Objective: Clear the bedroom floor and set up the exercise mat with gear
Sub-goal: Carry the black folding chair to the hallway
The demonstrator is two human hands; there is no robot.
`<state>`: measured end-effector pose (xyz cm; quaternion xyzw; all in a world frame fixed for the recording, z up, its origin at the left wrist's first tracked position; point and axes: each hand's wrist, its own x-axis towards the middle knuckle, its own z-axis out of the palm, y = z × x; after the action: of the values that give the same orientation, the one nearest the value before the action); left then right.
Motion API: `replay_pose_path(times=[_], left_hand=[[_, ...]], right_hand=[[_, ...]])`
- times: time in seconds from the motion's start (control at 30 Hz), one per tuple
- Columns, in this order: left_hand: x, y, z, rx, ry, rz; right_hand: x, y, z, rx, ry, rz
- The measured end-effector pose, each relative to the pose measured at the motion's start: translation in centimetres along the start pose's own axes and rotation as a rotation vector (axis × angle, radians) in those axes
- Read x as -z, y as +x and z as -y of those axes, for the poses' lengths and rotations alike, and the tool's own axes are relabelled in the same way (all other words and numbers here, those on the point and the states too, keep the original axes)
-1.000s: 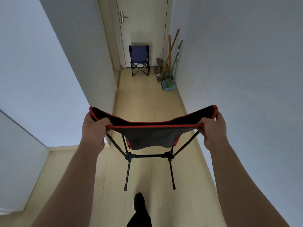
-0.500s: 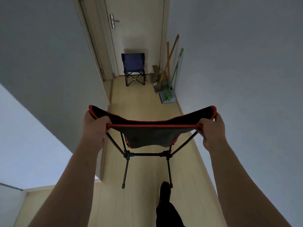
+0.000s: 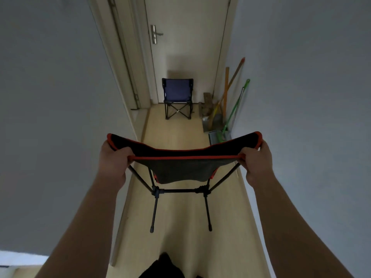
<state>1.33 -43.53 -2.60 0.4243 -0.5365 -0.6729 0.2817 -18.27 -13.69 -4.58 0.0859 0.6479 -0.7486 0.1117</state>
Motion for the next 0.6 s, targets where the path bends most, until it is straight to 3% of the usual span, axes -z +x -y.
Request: replay_pose_path(times=[0.6], left_hand=[[-13.7,33.6,-6.4,0.012,0.040,0.046]], right_hand=[[-21.1,26.9,2.4,0.024,-0.084,-0.096]])
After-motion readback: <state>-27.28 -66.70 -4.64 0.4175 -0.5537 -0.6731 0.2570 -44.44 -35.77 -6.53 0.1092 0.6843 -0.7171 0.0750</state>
